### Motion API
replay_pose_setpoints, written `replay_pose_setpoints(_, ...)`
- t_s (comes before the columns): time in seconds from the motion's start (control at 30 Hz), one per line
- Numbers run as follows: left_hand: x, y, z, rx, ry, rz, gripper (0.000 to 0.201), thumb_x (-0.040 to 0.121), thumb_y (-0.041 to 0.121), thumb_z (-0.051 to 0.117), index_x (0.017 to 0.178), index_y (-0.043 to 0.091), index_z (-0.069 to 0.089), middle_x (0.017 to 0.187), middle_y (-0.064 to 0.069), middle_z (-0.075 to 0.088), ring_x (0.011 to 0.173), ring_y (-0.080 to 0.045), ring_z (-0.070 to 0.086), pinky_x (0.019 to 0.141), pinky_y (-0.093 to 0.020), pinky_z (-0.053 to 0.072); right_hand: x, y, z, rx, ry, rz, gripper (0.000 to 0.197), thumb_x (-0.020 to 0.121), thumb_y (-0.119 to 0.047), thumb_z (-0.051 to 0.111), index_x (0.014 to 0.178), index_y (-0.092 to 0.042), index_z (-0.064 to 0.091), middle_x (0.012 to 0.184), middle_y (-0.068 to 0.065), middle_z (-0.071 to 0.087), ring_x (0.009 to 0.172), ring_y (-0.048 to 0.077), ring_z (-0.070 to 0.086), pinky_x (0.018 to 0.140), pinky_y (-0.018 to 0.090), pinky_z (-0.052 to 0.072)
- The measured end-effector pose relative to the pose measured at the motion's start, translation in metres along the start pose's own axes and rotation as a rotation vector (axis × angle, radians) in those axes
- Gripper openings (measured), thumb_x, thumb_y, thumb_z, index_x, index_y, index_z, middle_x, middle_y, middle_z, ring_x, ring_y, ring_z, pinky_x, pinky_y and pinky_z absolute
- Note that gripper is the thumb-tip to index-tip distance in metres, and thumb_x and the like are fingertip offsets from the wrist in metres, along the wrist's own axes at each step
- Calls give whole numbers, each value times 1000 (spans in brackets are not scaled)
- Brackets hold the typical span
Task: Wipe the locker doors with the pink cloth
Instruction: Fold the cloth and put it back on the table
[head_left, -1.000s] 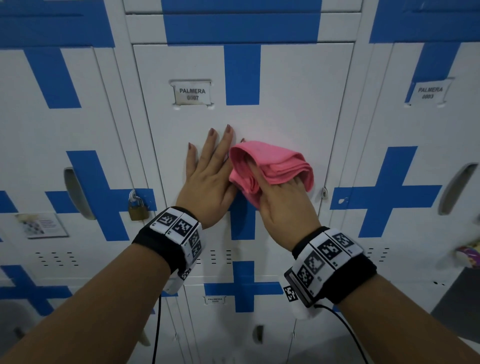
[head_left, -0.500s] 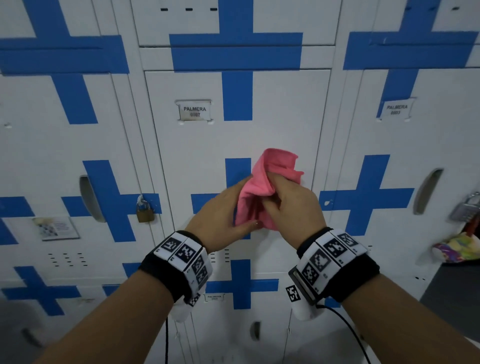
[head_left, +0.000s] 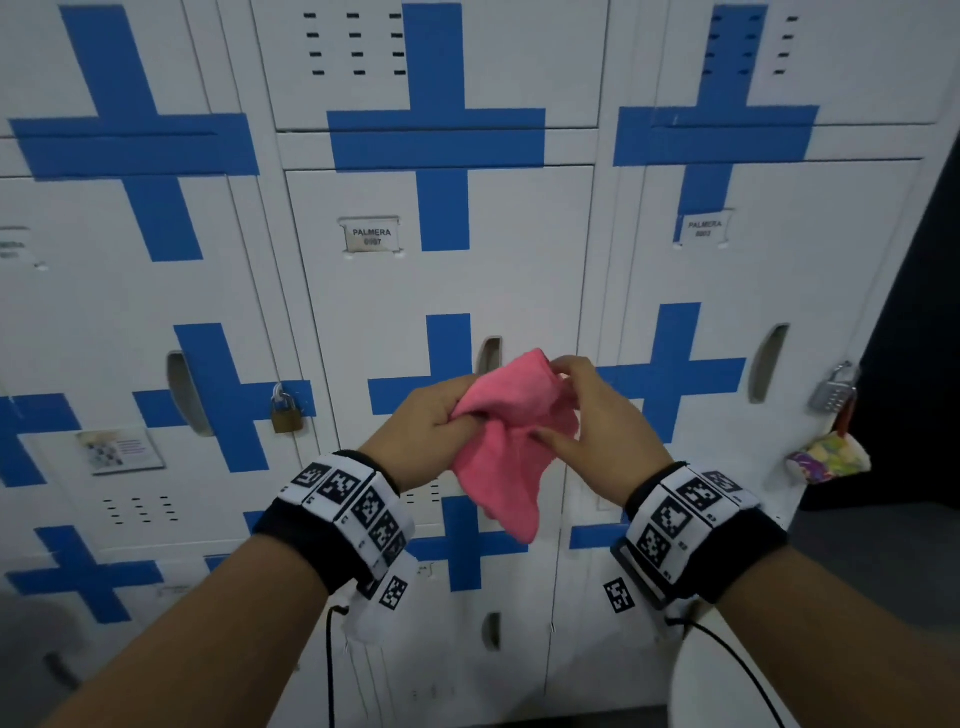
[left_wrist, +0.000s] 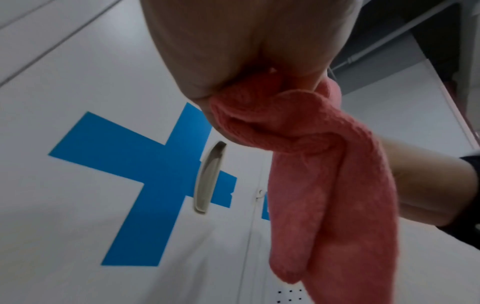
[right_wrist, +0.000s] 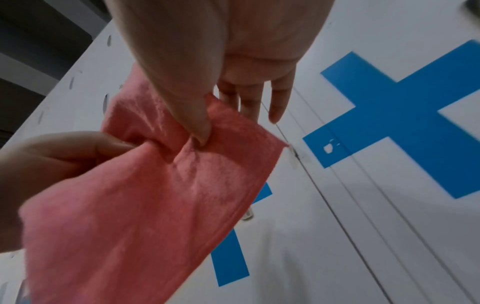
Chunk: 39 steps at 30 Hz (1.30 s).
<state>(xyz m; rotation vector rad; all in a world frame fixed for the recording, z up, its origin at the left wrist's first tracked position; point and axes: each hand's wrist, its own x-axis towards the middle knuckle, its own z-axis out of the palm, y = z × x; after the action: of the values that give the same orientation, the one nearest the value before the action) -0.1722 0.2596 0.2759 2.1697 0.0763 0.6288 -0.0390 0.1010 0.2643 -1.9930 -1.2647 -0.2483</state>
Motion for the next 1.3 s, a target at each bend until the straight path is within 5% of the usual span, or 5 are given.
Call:
replay_pose_setpoints(0.3,8,23,81,-42,-159,21,19,93,16,55,109,16,64,103,-1,68,95,-13,64,88,-36,52,-75,43,-50,39,85,89,28,77,-29,67,96,-15,53,111,-3,48,103,2,43,88,8,33)
replay_pose_setpoints(0.5,19,38,159,-54,-357,77,30,83,33,54,104,13,64,99,-6,66,90,-19,64,80,-35,53,-135,78,-88,-33,-2,348,22,84,-23,61,92,-16,43,78,-2,58,77,21,59,68,37,48)
replay_pose_setpoints(0.67,28,31,215,-7,-420,45,37,80,43,64,100,12,60,93,-3,64,84,-20,62,73,-38,52,-176,111,-110,-111,10,393,21,88,-18,56,82,-32,40,73,-10,53,65,3,51,61,29,35)
replay_pose_setpoints(0.83,27,4,279,158,-443,-66,31,87,43,60,96,13,60,92,-4,61,84,-20,60,72,-33,47,-214,144,-117,-202,-3,494,16,93,-22,52,100,-8,55,95,8,60,88,26,57,76,32,40)
replay_pose_setpoints(1.3,-3,-44,381,308,-641,-245,25,93,34,51,109,17,61,109,-9,62,97,-24,59,77,-26,42,-278,218,-84,-237,-209,791,25,95,-30,48,113,-13,45,93,7,63,86,27,58,68,30,35)
